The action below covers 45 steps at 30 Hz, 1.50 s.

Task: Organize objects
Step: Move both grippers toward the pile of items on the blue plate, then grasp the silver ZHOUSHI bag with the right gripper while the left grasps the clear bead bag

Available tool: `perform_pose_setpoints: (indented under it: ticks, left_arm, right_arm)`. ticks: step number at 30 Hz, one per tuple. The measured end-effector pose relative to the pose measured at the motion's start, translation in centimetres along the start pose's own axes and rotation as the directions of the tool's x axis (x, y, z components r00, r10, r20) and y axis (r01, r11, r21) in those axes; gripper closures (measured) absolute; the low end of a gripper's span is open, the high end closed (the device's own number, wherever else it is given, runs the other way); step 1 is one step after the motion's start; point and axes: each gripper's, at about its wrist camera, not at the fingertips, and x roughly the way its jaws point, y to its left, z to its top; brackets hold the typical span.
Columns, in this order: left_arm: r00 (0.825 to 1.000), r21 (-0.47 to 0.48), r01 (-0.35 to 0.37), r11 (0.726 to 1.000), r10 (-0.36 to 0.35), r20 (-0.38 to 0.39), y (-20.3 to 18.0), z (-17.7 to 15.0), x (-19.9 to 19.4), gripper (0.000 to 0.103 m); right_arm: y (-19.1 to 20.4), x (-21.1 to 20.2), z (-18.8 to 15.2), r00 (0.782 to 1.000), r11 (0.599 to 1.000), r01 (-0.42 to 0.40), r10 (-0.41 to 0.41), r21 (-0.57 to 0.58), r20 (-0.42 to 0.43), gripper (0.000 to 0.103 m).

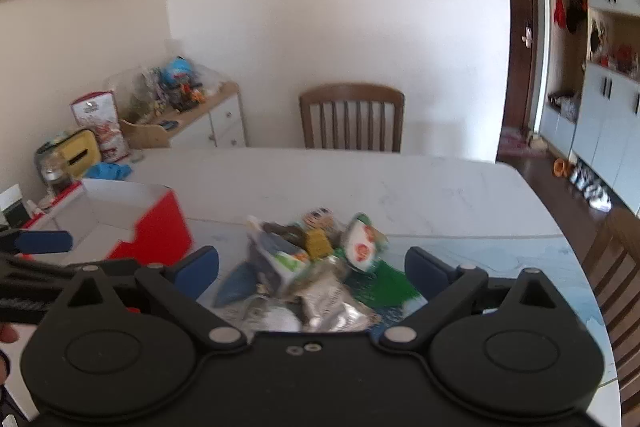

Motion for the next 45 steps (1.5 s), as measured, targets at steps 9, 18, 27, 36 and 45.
perform_pose_setpoints:
  ticks: [9,18,27,36,45]
  left_arm:
    - [0.998,0.078,0.04,0.996,-0.036,-0.052,-3.3,-2.3,5.6,0.0]
    - [0.993,0.163,0.054,0.985,-0.036,-0.11,-6.1,-4.3,10.3,0.001]
    - [0.989,0.186,0.059,0.981,-0.032,-0.146,-7.1,-4.8,13.2,0.001]
    - [0.981,0.196,0.084,0.977,-0.047,-0.187,-7.9,-5.1,14.5,0.018]
    - [0.976,0.176,0.081,0.981,-0.042,-0.215,-7.9,-5.0,15.0,0.048]
  right_arm:
    - [-3.5,6.9,-1.5,0.983,0.994,-0.071,0.056,-0.08,-0.172,0.013]
    - [-3.7,11.1,-2.1,0.953,0.975,-0.167,0.122,-0.145,-0.277,0.018]
    - [-3.7,14.5,-2.5,0.925,0.956,-0.229,0.155,-0.182,-0.348,0.021]
    - [-3.6,16.4,-2.5,0.9,0.935,-0.296,0.205,-0.195,-0.384,0.024]
    - [-3.3,16.8,-2.5,0.884,0.924,-0.333,0.236,-0.189,-0.404,0.041]
